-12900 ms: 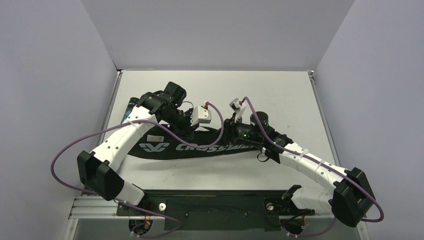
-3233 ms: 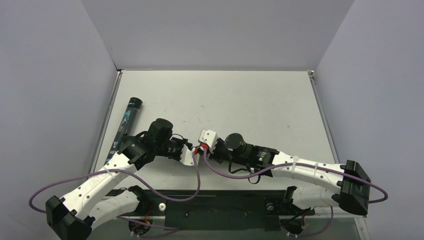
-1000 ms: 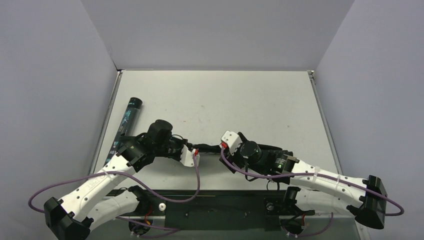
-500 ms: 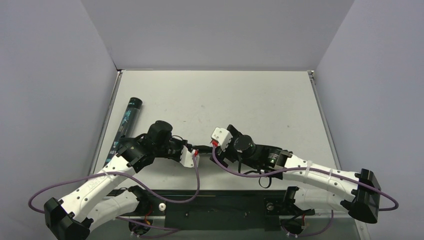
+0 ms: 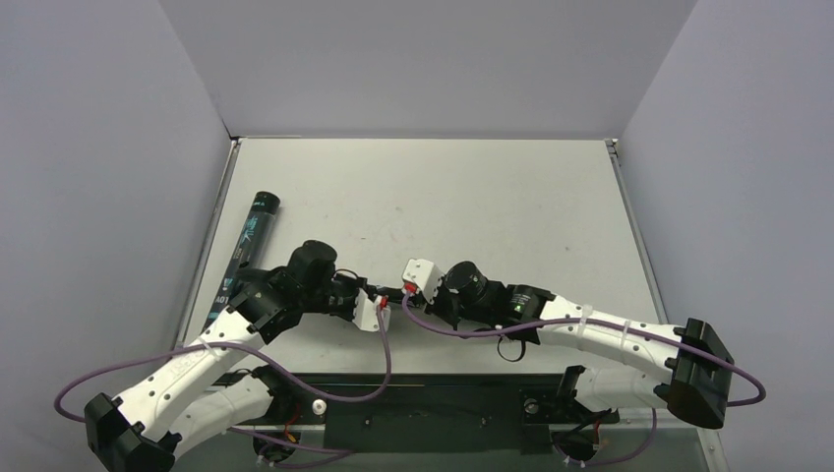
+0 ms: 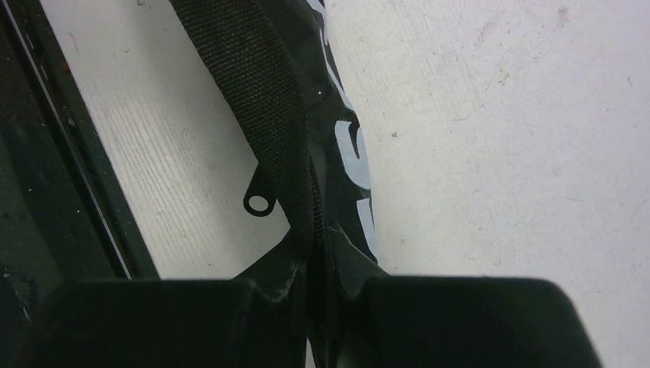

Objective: Pack up the badminton gear
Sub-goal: Zip the racket bag at the center of the board.

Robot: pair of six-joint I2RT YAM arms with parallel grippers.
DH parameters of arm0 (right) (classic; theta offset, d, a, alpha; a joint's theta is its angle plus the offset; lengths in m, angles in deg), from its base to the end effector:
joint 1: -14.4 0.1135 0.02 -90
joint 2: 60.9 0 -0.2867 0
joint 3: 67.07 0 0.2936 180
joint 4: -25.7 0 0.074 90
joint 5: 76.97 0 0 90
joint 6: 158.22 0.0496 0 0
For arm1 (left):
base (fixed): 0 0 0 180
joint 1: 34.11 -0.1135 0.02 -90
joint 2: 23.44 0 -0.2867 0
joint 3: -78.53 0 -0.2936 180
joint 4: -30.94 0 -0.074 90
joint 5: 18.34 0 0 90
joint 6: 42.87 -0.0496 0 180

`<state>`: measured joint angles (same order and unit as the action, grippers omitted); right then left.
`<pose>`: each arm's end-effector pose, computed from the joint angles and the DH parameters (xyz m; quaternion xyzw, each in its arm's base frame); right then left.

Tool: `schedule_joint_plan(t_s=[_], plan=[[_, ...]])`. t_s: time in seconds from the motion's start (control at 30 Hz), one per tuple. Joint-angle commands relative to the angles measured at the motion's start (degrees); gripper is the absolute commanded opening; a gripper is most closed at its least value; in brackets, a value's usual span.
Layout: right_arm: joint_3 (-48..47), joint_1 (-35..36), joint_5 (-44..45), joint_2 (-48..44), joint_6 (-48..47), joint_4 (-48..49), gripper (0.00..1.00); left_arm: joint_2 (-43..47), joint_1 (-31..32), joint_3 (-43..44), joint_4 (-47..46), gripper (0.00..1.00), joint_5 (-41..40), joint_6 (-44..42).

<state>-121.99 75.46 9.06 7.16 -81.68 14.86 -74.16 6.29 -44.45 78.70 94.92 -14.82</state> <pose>0.1478 0.2744 0.2625 -0.5224 0.6556 0.2463 0.4864 0.1548 -0.1575 0.2885 0.7476 0.4952 -0.1053 0.4299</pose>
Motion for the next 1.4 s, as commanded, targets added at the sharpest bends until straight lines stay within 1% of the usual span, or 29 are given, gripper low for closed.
schedule_joint_plan(t_s=[0.0, 0.03, 0.1, 0.17, 0.3, 0.43, 0.5, 0.53, 0.57, 0.67, 0.73, 0.77, 0.8, 0.83, 0.87, 0.9, 0.93, 0.97, 1.03, 1.07, 1.1, 1.17, 1.2, 1.3, 1.33, 1.37], plan=[[-3.9, 0.2, -1.8, -1.3, 0.7, 0.4, 0.0, 1.2, 0.5, 0.7, -9.7, 0.23, 4.2, 3.8], [-4.3, 0.4, -1.8, -1.4, 0.7, 0.4, 0.0, 0.8, 0.8, 0.7, -10.2, 0.36, 4.6, 4.6], [-4.8, 1.0, -1.8, -1.5, 0.8, 0.3, 0.0, -0.4, 2.0, 0.8, -11.6, 0.47, 5.0, 6.7], [-5.3, 1.5, -2.0, -1.3, 1.2, 0.3, 0.0, -2.0, 3.7, 1.0, -12.7, 0.49, 4.7, 8.4], [-5.9, 2.7, -1.5, -0.9, 1.4, -0.2, 0.0, -5.0, 6.5, 2.0, -13.8, 0.42, 3.9, 8.6], [-5.5, 3.2, -1.0, -1.2, 1.7, 0.1, 0.0, -6.1, 7.0, 2.0, -12.3, 0.3, 4.0, 7.4], [-5.1, 3.4, -0.8, -1.4, 1.7, 0.2, 0.0, -5.9, 7.0, 1.8, -12.1, 0.13, 3.3, 7.2], [-5.0, 3.4, -0.6, -1.5, 1.8, 0.2, 0.0, -5.8, 7.0, 1.8, -11.9, 0.08, 3.1, 7.1], [-4.5, 3.4, -0.5, -1.7, 1.9, 0.4, 0.0, -5.7, 7.0, 2.0, -11.3, 0.0, 2.8, 7.0], [-3.2, 3.4, 0.5, -3.1, 2.6, 1.1, 0.0, -5.2, 7.0, 2.0, -9.9, 0.0, 2.5, 5.9], [-2.4, 3.2, 2.0, -4.1, 4.1, 1.5, 0.09, -4.7, 7.0, 1.7, -9.9, 0.0, 2.1, 5.6], [-1.9, 2.8, 2.6, -4.6, 4.7, 1.5, 0.18, -4.7, 7.0, 1.7, -10.0, 0.0, 2.0, 5.8], [-1.5, 2.5, 3.5, -5.9, 6.1, 1.5, 0.23, -4.8, 6.9, 2.0, -9.9, 0.0, 1.7, 6.2], [-0.7, 1.6, 4.5, -6.7, 7.0, 1.8, 0.34, -5.1, 6.9, 2.2, -9.9, 0.0, 1.5, 6.6], [-0.3, 1.0, 5.7, -8.8, 8.9, 2.1, 0.39, -5.3, 6.8, 2.6, -10.0, 0.0, 1.0, 7.8], [0.9, -0.2, 6.3, -10.1, 9.8, 2.6, 0.51, -5.7, 6.8, 2.9, -10.2, 0.0, 0.7, 8.5], [1.6, -0.7, 8.0, -13.0, 11.9, 3.0, 0.58, -5.9, 6.4, 3.4, -10.6, 0.0, 0.1, 10.4], [2.7, -1.5, 10.4, -14.6, 12.7, 3.7, 0.68, -6.5, 6.1, 3.8, -10.9, 0.0, -0.1, 11.5], [3.4, -2.5, 14.2, -19.1, 15.9, 3.7, 0.79, -7.6, 4.6, 4.7, -11.7, 0.0, -0.3, 15.0], [2.8, -2.7, 15.6, -21.5, 18.3, 2.6, 0.81, -8.2, 3.3, 5.2, -12.3, 0.0, -0.3, 17.1], [2.3, -3.3, 17.7, -22.4, 19.9, 1.6, 0.86, -8.6, 2.6, 5.4, -12.7, 0.0, -0.3, 18.0], [-0.5, -4.9, 17.5, -23.3, 25.2, -3.1, 0.9, -9.5, 0.4, 6.0, -14.4, 0.0, -0.4, 20.2], [-2.1, -5.9, 16.9, -22.8, 29.0, -5.8, 0.91, -10.1, -1.2, 6.6, -15.4, 0.0, -0.3, 21.6], [-3.2, -7.4, 12.7, -20.6, 36.0, -6.3, 0.91, -11.6, -4.9, 7.8, -17.7, 0.0, -0.6, 25.0], [-2.8, -8.8, 11.3, -19.5, 39.8, -4.2, 0.9, -12.3, -5.7, 8.6, -18.6, 0.0, -0.5, 25.7], [-2.6, -9.7, 7.9, -18.9, 41.7, -2.9, 0.85, -12.6, -7.2, 9.0, -18.9, 0.0, -0.3, 26.7]])
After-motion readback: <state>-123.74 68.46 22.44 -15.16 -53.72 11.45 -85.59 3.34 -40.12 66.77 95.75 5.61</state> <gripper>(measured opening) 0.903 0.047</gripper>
